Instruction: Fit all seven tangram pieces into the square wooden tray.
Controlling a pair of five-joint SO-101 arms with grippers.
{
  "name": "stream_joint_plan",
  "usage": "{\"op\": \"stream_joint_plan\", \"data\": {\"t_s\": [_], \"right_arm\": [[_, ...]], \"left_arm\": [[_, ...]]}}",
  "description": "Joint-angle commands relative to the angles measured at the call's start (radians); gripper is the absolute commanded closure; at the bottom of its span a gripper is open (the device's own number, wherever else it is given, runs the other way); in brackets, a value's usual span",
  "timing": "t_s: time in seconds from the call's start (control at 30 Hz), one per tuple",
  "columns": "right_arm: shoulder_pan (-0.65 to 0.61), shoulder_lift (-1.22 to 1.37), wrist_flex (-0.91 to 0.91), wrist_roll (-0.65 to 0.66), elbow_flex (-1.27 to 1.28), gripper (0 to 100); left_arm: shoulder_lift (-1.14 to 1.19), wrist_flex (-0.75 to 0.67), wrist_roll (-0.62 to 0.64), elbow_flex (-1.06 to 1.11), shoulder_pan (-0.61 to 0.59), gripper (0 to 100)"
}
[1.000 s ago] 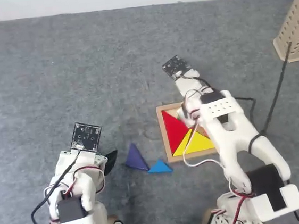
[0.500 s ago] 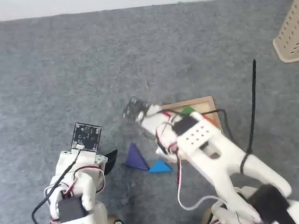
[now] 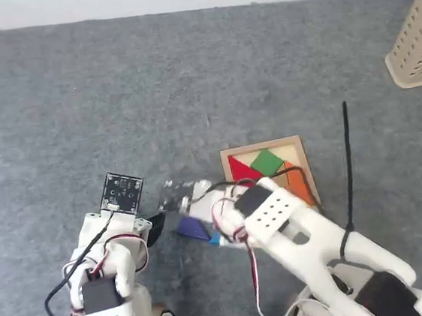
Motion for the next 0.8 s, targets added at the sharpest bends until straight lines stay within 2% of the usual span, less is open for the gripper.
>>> {"op": "stream_joint_plan", "data": {"t_s": [0.0,0.77], "right_arm": [[-0.05,-0.044,0.018,0.017,0.008,81.6],[-0.056,-0.042,-0.085,0.018,0.071,81.5]], "left_arm": [[-0.015,0.005,-0.002,-0.005,0.002,65],[-0.015,0.005,-0.002,-0.005,0.002,65]]}}
